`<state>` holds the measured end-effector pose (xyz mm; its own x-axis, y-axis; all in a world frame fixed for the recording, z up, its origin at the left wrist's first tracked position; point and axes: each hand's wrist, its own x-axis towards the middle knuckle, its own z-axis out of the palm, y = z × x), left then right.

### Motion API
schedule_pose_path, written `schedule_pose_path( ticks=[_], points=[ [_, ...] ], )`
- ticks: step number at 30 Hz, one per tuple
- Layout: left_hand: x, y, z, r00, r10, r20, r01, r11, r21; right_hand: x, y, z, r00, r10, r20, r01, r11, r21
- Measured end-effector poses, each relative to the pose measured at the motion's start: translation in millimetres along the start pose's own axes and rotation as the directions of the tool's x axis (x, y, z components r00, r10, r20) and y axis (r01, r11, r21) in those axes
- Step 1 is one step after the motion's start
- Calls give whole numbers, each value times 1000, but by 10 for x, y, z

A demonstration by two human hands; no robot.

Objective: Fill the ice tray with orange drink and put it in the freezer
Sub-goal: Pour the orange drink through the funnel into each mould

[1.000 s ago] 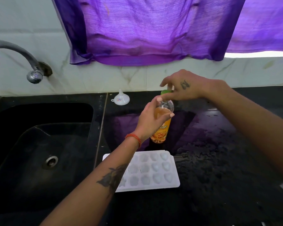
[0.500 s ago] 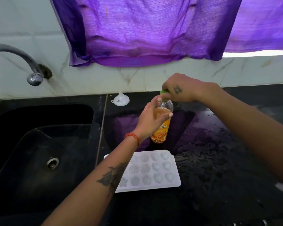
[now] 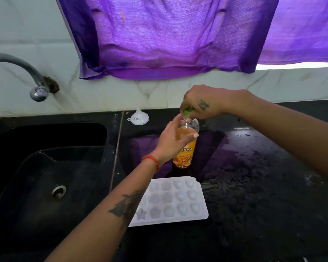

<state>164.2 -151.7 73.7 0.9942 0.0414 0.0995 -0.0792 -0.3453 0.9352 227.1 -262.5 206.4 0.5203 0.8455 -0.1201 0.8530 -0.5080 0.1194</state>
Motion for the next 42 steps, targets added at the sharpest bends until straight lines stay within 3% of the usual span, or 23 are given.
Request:
schedule_pose_path(
  ticks=[2, 9, 16, 20, 25, 29, 33, 36, 42],
  points=[
    [4, -1, -12, 1000, 1, 12, -1, 1000, -6, -18, 39, -31, 999, -35, 11, 35, 998, 43],
    [5, -13, -17, 1000, 6, 21, -6, 1000, -16, -15, 48, 51, 996, 84, -13, -83, 996, 42],
    [-15, -38, -29, 1000, 13, 23, -12, 999, -45, -69, 22, -25, 999, -7, -49, 11, 997, 71],
    [-10, -30, -35, 999, 22, 33, -20, 996, -86, -172, 34, 3, 988, -12, -153, 38, 986, 164],
    [-14, -23, -50, 997, 38, 60, -32, 994, -107, -416, 290, 37, 916, 259, -307, -93, 881, 464],
    [-72, -128, -12, 1000, 15, 14, -13, 994, -106, -643, 330, 789, 817, 551, -171, -303, 663, 685],
    [-191, -320, 32, 996, -90, -7, 88, 988, -125, -703, 31, 1731, 742, 668, 53, -468, 460, 755],
    [-270, -416, 59, 991, -131, 11, 131, 981, -142, -701, -174, 2143, 679, 727, 100, -580, 449, 680],
    [-428, -544, 2, 983, -184, 21, 186, 976, -116, -752, -295, 2322, 728, 673, 130, -608, 546, 577]
  ],
)
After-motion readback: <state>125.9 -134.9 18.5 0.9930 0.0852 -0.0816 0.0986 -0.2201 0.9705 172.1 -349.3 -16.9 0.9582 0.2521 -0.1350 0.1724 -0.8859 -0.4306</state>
